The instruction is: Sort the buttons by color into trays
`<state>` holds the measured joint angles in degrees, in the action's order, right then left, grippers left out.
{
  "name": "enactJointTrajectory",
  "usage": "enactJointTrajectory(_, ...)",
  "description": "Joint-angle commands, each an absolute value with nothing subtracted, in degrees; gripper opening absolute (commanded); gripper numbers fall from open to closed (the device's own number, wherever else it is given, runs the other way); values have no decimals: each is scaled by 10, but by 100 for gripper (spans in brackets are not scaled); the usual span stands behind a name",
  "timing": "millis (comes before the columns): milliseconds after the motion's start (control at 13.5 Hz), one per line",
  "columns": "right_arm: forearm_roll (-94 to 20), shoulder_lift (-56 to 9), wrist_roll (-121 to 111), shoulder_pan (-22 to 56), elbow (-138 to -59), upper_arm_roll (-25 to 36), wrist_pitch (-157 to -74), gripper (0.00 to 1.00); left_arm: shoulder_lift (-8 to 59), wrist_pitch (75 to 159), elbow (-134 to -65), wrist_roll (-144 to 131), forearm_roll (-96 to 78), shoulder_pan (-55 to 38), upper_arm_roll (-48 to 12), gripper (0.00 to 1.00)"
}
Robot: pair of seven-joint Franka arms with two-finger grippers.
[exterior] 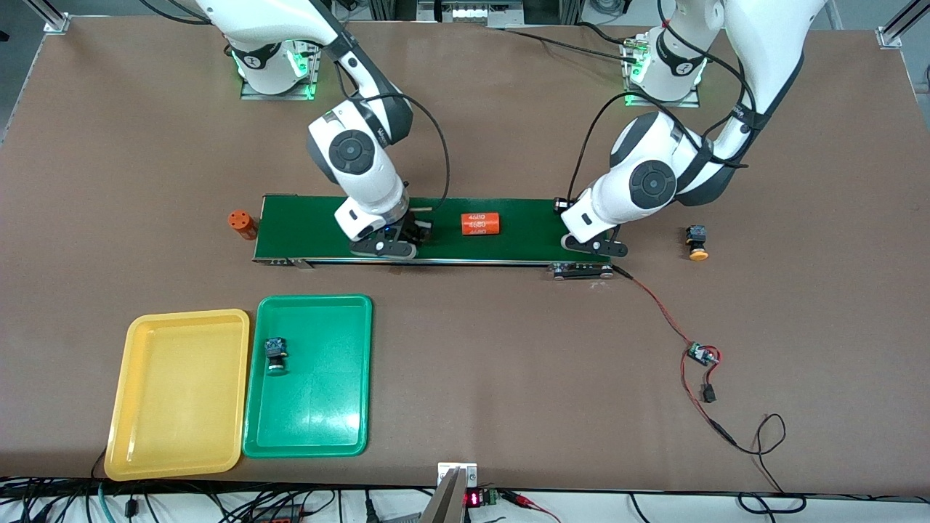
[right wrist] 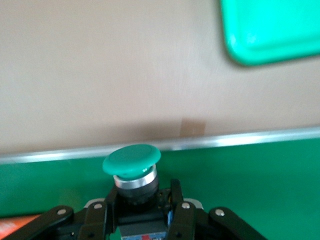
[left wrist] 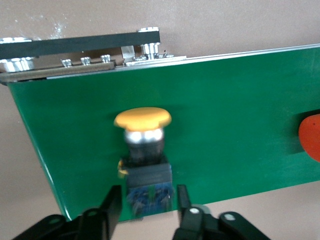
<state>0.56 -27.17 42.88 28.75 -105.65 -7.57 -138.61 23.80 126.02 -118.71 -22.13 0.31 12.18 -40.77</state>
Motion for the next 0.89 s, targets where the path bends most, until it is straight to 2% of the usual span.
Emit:
enactJointTrajectory(0,34,-273,379,279,-986,-52,-1339,9,203,1254,-1192,-213,-9,131,-414,100)
enactJointTrajectory(370,47,-347,238,260,-907,18,-1340,9,128,1194,-1185,-213,8,180,-394,100)
enactJointTrajectory(592,46,-408,185,259,-847,69,-1346,10,130,1194,-1185,-209,85,182,-318,100)
enactJointTrajectory(814,47,-445,171,257,-838,91,-1393,13,146,1197,-1191,-175,162,183,-253,100)
